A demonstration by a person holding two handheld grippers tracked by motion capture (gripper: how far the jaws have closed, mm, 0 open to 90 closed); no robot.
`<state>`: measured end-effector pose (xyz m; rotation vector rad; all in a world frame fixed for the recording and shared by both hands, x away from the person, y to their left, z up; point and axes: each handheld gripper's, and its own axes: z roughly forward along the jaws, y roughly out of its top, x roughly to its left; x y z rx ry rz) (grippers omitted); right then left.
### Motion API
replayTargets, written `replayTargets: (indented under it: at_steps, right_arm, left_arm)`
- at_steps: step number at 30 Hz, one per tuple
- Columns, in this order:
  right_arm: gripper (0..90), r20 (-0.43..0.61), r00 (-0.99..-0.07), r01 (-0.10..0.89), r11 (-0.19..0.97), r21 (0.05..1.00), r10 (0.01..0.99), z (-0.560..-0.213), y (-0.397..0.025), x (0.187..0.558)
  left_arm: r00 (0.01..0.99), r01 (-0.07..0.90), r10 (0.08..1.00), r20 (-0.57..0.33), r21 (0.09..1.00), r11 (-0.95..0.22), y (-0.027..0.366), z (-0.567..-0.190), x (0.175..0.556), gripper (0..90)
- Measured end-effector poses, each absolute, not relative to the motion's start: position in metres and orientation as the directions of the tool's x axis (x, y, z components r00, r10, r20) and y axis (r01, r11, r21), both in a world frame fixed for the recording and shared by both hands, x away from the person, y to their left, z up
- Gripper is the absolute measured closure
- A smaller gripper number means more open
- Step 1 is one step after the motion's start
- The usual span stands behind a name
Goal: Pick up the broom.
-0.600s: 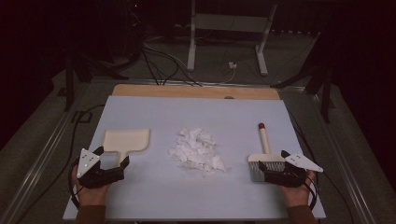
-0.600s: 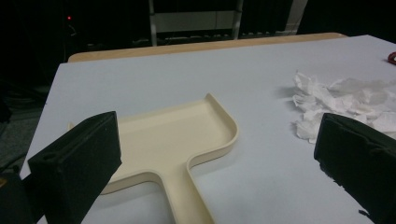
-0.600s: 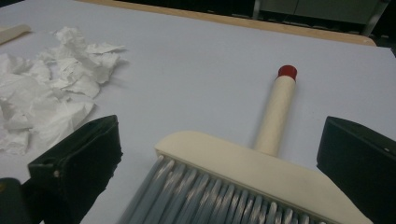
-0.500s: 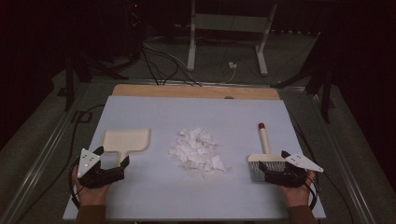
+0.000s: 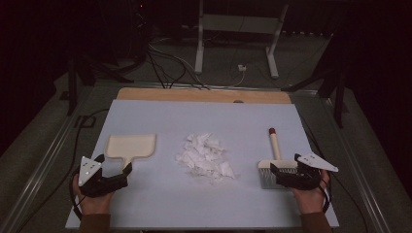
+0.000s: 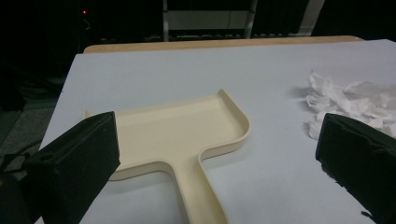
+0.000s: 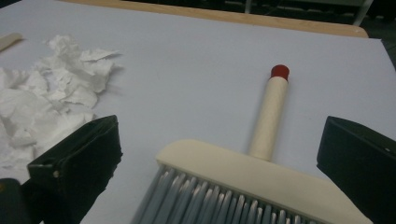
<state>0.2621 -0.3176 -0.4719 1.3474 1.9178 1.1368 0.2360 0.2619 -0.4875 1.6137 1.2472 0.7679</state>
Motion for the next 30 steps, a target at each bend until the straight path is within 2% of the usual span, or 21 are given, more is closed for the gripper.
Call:
replayTargets:
  at_steps: [11, 17, 30]
  right_arm:
    - [0.0, 0.055, -0.315, 0.543, 0.132, 0.830, 0.948, -0.453, -0.322, 0.290]
    - [0.0, 0.025, -0.301, 0.558, 0.155, 0.815, 0.953, -0.442, -0.321, 0.315]
    - [0.0, 0.015, -0.280, 0.589, 0.160, 0.792, 0.960, -0.440, -0.320, 0.346]
  left_arm:
    - [0.289, 0.388, 0.956, -0.051, 0.919, -0.068, 0.259, -0.490, 0.236, 0.7]
    - [0.284, 0.386, 0.957, -0.059, 0.921, -0.057, 0.260, -0.491, 0.236, 0.7]
    - [0.280, 0.386, 0.958, -0.065, 0.921, -0.050, 0.261, -0.492, 0.236, 0.7]
